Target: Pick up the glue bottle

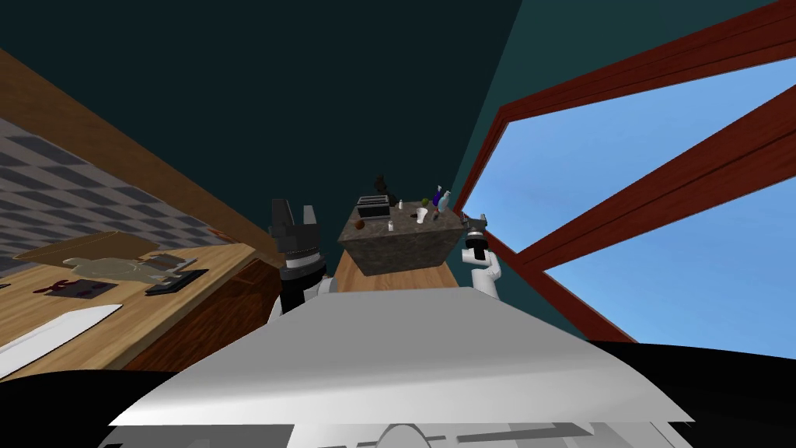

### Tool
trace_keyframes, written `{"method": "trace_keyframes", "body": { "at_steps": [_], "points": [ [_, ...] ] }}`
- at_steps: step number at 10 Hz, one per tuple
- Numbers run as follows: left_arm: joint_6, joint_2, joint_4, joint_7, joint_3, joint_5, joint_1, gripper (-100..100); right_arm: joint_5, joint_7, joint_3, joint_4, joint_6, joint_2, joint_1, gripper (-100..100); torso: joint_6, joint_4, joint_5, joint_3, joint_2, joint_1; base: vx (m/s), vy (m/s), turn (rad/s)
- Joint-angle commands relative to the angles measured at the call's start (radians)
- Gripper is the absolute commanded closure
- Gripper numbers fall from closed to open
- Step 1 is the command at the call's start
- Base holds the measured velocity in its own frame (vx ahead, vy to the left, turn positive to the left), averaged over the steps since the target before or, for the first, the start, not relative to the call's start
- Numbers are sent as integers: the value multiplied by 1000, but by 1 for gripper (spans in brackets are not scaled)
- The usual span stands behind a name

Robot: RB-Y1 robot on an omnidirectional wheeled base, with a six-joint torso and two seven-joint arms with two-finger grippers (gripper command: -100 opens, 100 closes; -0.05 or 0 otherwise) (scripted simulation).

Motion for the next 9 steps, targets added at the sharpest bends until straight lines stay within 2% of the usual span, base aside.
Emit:
{"method": "trace_keyframes", "body": {
  "at_steps": [1, 3, 4, 5, 6, 7, 8, 9],
  "points": [
    [0, 0, 0, 0, 0, 0, 0, 0, 10, 34, -18, 34, -1, 9, -9, -100, 0, 0, 0, 0, 0, 0, 36, 89, 0],
    [0, 0, 0, 0, 0, 0, 0, 0, 40, 103, -94, 122, 4, 22, -53, -100, 0, 0, 0, 0, 0, 0, 64, 122, 27],
    [0, 0, 0, 0, 0, 0, 0, 0, 40, 116, -95, 122, 4, 22, -53, -100, 0, 0, 1, -1, -2, 2, 74, 116, 3],
    [0, 0, 0, 0, 0, 0, 0, 0, 54, 153, -134, 164, 5, 29, -74, -100, 0, -1, 0, -1, -2, 1, 61, 100, 34],
    [0, 0, 0, 0, 0, 0, 0, 0, 68, 177, -162, 189, 7, 34, -93, -100, 0, 0, 0, -1, -1, 0, 80, 130, 51],
    [0, 0, 0, 0, 0, 0, 0, 0, 68, 188, -172, 206, 7, 34, -93, -100, 0, -1, 0, -1, -2, 2, 74, 93, 9],
    [0, 0, 0, 0, 0, 0, 0, 0, 80, 220, -210, 233, 9, 39, -111, -100, 0, -1, 0, -1, -2, 0, 101, 75, 35],
    [0, 0, 0, 0, 0, 0, 0, 0, 80, 220, -210, 239, 9, 39, -111, -100, 0, -1, 0, -2, -3, -2, 77, 48, 14]
  ]
}}
